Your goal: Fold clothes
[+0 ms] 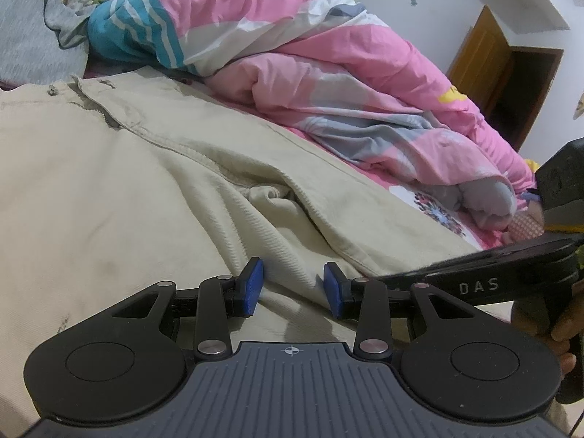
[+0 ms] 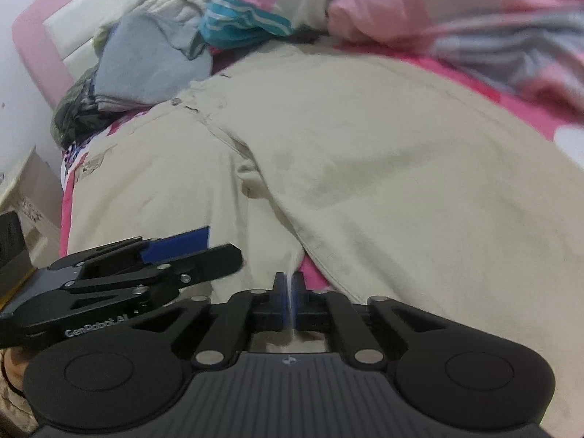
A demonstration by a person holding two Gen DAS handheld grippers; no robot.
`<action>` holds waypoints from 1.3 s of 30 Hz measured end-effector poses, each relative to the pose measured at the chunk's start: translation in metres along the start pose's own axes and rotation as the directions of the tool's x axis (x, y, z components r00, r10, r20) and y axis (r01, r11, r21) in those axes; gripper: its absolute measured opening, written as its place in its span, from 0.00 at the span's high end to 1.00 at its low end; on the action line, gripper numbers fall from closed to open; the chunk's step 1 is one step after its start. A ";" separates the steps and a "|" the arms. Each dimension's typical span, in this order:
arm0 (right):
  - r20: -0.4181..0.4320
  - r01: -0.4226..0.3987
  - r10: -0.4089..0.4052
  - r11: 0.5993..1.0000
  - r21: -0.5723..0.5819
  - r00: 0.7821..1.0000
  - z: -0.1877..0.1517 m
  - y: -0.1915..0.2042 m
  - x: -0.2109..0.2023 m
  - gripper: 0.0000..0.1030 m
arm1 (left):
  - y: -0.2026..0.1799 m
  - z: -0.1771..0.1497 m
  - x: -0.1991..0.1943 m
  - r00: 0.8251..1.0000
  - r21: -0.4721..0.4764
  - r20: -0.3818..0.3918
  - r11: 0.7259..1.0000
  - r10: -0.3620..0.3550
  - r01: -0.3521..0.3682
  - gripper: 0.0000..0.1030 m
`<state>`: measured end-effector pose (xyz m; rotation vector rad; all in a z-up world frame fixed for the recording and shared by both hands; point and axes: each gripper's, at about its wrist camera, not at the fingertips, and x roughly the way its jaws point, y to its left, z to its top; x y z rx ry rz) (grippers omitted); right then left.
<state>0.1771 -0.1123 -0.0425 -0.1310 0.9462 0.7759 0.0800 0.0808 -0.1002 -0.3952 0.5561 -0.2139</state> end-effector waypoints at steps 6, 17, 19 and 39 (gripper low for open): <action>0.128 0.238 -0.215 0.949 -0.206 0.968 0.002 0.022 0.000 0.99 | 0.000 0.000 0.000 1.000 0.007 -0.002 1.000 0.003 -0.003 0.64; 0.250 0.423 -0.344 0.784 -0.455 0.905 -0.023 0.047 0.025 0.98 | -0.003 -0.001 0.002 1.000 0.034 -0.006 0.999 0.015 -0.015 0.64; 0.245 0.397 -0.322 0.829 -0.394 0.915 -0.019 0.040 0.007 0.96 | -0.003 -0.001 0.002 1.000 0.036 -0.005 0.999 0.016 -0.016 0.64; 0.150 0.169 -0.172 0.985 0.034 0.974 -0.074 -0.060 -0.090 0.71 | -0.004 -0.002 0.002 1.000 0.051 -0.003 0.998 0.026 -0.026 0.64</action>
